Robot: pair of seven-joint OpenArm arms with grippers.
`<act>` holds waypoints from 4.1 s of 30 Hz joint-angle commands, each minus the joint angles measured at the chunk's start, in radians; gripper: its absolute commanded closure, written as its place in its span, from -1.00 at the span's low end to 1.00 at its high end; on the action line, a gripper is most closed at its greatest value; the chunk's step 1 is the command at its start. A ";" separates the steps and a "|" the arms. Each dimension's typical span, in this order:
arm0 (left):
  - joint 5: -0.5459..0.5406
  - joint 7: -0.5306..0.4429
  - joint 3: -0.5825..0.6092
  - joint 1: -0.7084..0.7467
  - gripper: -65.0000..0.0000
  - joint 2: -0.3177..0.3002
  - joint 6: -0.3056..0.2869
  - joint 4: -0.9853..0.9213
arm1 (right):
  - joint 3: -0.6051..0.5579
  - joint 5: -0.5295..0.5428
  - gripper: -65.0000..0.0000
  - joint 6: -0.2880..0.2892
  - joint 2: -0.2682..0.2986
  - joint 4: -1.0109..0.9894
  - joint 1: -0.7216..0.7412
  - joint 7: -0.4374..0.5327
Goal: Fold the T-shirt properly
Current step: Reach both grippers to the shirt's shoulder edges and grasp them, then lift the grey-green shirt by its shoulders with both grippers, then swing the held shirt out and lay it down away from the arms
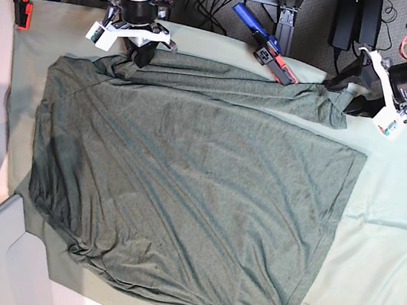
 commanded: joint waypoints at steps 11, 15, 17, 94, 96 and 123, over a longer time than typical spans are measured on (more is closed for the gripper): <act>0.020 -0.019 -0.003 -0.010 0.92 0.008 0.014 0.014 | 0.002 -0.011 1.00 0.011 0.003 0.015 -0.003 0.006; 0.008 0.043 -0.044 -0.009 1.00 0.008 -0.021 0.022 | 0.002 -0.021 1.00 0.021 0.018 0.018 -0.012 -0.019; -0.062 0.090 -0.078 -0.002 1.00 0.006 -0.021 0.040 | 0.002 -0.021 1.00 0.023 0.034 0.027 -0.025 -0.026; -0.102 0.061 -0.101 -0.269 -0.26 -0.132 -0.021 -0.151 | 0.266 -0.149 -0.35 0.101 0.188 0.032 0.261 -0.306; -0.030 0.023 -0.101 -0.267 -0.26 -0.129 -0.021 -0.151 | 0.300 -0.147 -0.35 0.091 0.188 0.030 0.239 -0.295; -0.219 0.109 -0.238 -0.264 -0.26 0.048 0.063 -0.295 | 0.350 0.009 -0.35 0.053 0.183 -0.183 0.357 -0.278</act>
